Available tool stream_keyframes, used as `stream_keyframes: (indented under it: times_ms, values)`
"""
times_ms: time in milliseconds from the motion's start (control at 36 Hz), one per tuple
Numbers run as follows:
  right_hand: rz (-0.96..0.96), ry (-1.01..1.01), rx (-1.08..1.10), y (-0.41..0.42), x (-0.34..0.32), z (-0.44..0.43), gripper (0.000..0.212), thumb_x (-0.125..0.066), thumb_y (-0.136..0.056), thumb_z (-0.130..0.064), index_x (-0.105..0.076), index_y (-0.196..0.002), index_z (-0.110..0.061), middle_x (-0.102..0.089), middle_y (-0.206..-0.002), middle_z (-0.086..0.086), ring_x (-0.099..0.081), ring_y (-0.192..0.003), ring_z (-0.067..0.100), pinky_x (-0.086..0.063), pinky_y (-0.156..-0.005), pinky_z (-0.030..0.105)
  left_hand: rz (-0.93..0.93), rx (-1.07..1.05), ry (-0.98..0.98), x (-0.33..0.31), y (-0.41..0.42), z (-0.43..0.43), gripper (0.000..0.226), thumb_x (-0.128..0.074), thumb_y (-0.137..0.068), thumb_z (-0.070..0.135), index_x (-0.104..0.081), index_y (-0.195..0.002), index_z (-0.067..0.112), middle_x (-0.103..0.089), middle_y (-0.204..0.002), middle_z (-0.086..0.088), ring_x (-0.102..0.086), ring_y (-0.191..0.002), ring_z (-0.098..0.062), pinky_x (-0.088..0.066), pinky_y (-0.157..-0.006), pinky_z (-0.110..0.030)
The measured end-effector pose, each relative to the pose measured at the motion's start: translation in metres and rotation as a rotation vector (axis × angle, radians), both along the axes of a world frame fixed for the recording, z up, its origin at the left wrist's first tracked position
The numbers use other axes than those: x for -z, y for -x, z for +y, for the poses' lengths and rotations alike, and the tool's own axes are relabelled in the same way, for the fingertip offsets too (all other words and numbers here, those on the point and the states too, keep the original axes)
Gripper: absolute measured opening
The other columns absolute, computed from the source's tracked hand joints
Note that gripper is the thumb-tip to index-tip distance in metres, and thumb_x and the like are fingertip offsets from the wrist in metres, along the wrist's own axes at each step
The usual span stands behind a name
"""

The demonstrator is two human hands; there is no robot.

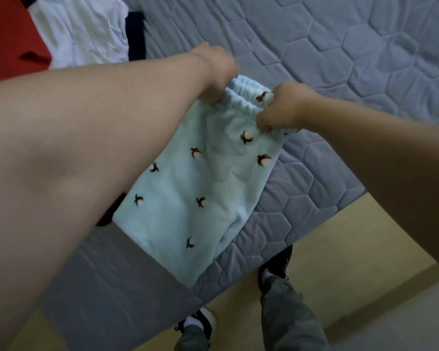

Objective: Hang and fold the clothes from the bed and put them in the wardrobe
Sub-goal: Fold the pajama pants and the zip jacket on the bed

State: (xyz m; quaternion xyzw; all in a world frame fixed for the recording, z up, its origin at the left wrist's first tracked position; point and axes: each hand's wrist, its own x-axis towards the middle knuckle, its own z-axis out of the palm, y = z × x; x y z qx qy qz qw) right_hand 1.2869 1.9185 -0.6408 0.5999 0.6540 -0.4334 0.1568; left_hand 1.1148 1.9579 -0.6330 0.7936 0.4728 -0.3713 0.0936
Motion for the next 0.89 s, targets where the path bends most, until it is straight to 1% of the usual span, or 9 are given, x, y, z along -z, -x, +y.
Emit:
stream_keyframes:
  times_ms: [111,194,278,361,444,556,694,806,889]
  values:
    - [0.021,-0.217,-0.100,0.019,-0.030,-0.047,0.039,-0.067,-0.080,-0.045,-0.048,-0.097,-0.016,-0.048,-0.077,0.000,-0.045,-0.062,0.017,-0.032,-0.048,0.028,-0.119,0.043,-0.142,-0.028,0.036,-0.039,0.037,-0.069,-0.078,0.016,-0.057,-0.113,0.011,-0.058,-0.117,-0.016,-0.053,-0.109,-0.037,-0.043,-0.086,-0.047]
    - [0.030,-0.315,-0.147,0.043,-0.057,-0.095,0.042,-0.067,-0.082,-0.042,-0.043,-0.103,-0.014,-0.049,-0.092,0.005,-0.052,-0.079,0.027,-0.035,-0.062,0.032,-0.254,0.060,-0.269,-0.049,0.070,-0.085,0.037,-0.068,-0.075,0.013,-0.055,-0.109,0.006,-0.056,-0.111,-0.019,-0.051,-0.104,-0.039,-0.040,-0.082,-0.047]
    - [0.007,-0.456,-0.258,0.076,-0.077,-0.146,0.042,-0.063,-0.084,-0.032,-0.046,-0.116,-0.010,-0.053,-0.113,0.014,-0.053,-0.102,0.036,-0.031,-0.070,0.040,-0.354,0.000,-0.405,-0.056,0.107,-0.139,0.029,-0.054,-0.081,0.012,-0.058,-0.108,0.003,-0.058,-0.110,-0.021,-0.053,-0.105,-0.040,-0.037,-0.079,-0.047]
    - [-0.004,-0.539,-0.353,0.106,-0.088,-0.199,0.040,-0.059,-0.077,-0.016,-0.046,-0.115,-0.010,-0.049,-0.109,0.012,-0.050,-0.096,0.033,-0.027,-0.069,0.040,-0.434,-0.074,-0.577,-0.051,0.138,-0.200,0.024,-0.052,-0.088,0.008,-0.065,-0.107,0.002,-0.064,-0.110,-0.020,-0.060,-0.104,-0.039,-0.042,-0.080,-0.047]
    - [0.024,-0.554,-0.390,0.131,-0.083,-0.245,0.045,-0.052,-0.072,-0.010,-0.046,-0.117,-0.010,-0.048,-0.104,0.012,-0.044,-0.089,0.030,-0.025,-0.068,0.040,-0.442,-0.132,-0.686,-0.034,0.162,-0.258,0.020,-0.063,-0.087,0.004,-0.067,-0.106,0.003,-0.065,-0.111,-0.019,-0.061,-0.108,-0.037,-0.045,-0.085,-0.046]
    - [0.040,-0.497,-0.433,0.156,-0.061,-0.294,0.050,-0.057,-0.070,-0.010,-0.046,-0.118,-0.011,-0.049,-0.102,0.012,-0.044,-0.086,0.030,-0.026,-0.065,0.039,-0.480,-0.161,-0.692,-0.014,0.184,-0.319,0.023,-0.065,-0.085,0.005,-0.067,-0.108,0.002,-0.063,-0.115,-0.021,-0.054,-0.112,-0.035,-0.043,-0.092,-0.046]
    - [0.033,-0.490,-0.499,0.173,-0.033,-0.336,0.046,-0.057,-0.078,-0.014,-0.049,-0.123,-0.010,-0.052,-0.102,0.013,-0.049,-0.087,0.033,-0.028,-0.061,0.038,-0.483,-0.207,-0.710,0.006,0.202,-0.373,0.021,-0.056,-0.091,0.007,-0.065,-0.110,0.006,-0.040,-0.127,-0.012,-0.047,-0.121,-0.033,-0.043,-0.095,-0.047]
    - [0.035,-0.511,-0.546,0.182,-0.009,-0.363,0.050,-0.063,-0.075,-0.013,-0.052,-0.124,-0.009,-0.054,-0.102,0.014,-0.052,-0.086,0.035,-0.031,-0.060,0.037,-0.407,-0.459,-0.539,0.024,0.207,-0.414,0.047,-0.061,-0.083,0.011,-0.043,-0.126,0.014,-0.047,-0.142,-0.019,-0.047,-0.131,-0.038,-0.038,-0.102,-0.049]
    - [0.038,-0.377,-0.617,0.186,0.008,-0.376,0.056,-0.063,-0.077,-0.014,-0.044,-0.130,-0.011,-0.051,-0.112,0.014,-0.050,-0.098,0.036,-0.039,-0.068,0.041,-0.431,-0.973,-0.409,0.038,0.198,-0.442,0.068,-0.062,-0.084,0.009,-0.032,-0.143,0.018,-0.031,-0.155,-0.014,-0.039,-0.136,-0.035,-0.033,-0.109,-0.047]
